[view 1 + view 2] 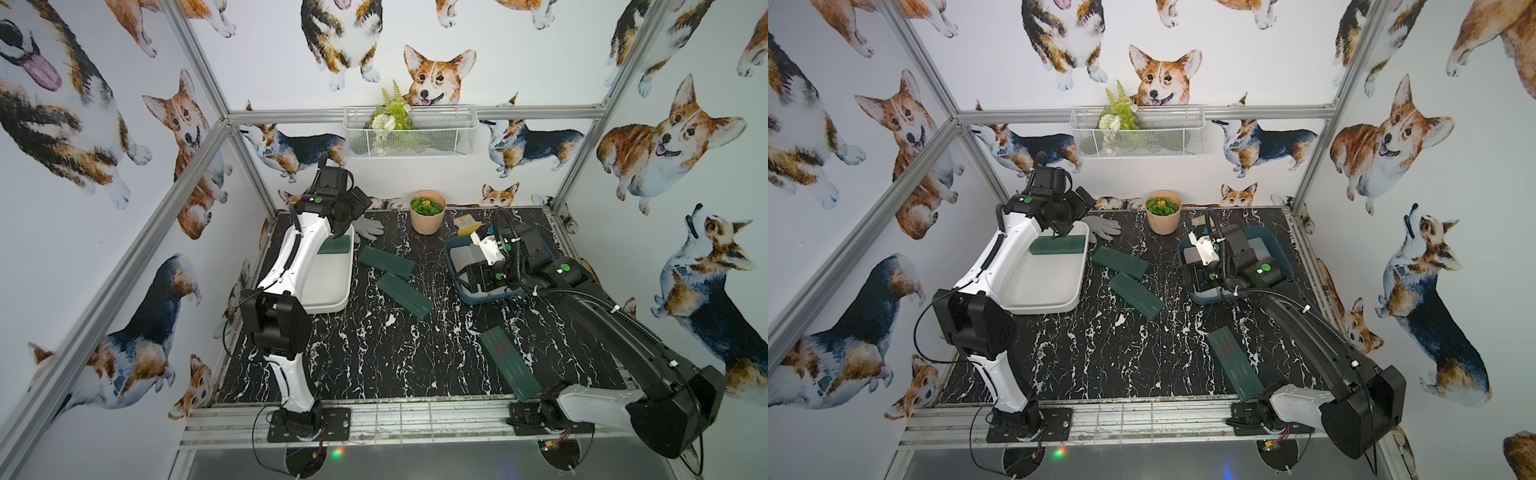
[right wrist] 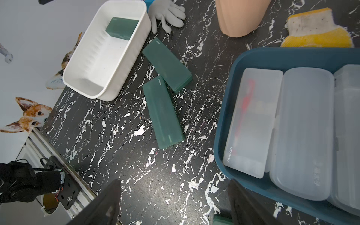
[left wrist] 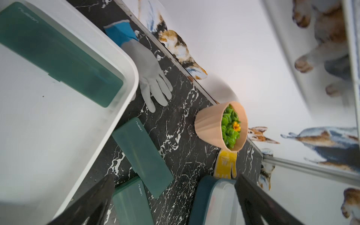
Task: Place the pencil cases by color into the storage box
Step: Move the pencil case to the center of the board.
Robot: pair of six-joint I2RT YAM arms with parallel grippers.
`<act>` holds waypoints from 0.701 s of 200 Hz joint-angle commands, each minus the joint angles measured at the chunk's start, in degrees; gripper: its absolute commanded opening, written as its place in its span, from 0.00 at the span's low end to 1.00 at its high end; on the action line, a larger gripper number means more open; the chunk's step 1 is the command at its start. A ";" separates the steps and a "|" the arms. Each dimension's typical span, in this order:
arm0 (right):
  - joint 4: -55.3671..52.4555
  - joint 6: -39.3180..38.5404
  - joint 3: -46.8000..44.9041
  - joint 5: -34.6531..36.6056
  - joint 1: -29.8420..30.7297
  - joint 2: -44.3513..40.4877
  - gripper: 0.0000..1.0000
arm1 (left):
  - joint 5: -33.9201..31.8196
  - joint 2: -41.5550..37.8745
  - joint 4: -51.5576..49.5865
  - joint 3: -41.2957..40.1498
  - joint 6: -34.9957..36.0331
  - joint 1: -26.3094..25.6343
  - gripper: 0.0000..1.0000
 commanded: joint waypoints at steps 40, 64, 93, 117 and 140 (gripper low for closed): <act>-7.52 8.39 -5.56 3.27 -5.39 -8.24 0.86 | -0.32 -7.34 4.70 -10.18 18.17 -10.81 1.00; -14.82 8.64 -7.33 6.61 -7.64 -12.71 0.86 | 2.98 -13.79 10.47 -19.32 18.54 -13.66 1.00; -20.08 10.06 -11.88 8.89 -8.60 -18.77 0.86 | 2.34 -15.63 4.47 -19.10 23.35 -18.19 1.00; -21.49 11.69 -14.33 10.72 -8.33 -21.42 0.85 | 2.28 -17.43 0.25 -21.39 30.71 -22.71 1.00; -25.10 13.97 -11.22 14.60 -7.96 -19.88 0.85 | 3.44 -20.94 -0.48 -26.41 34.11 -25.55 1.00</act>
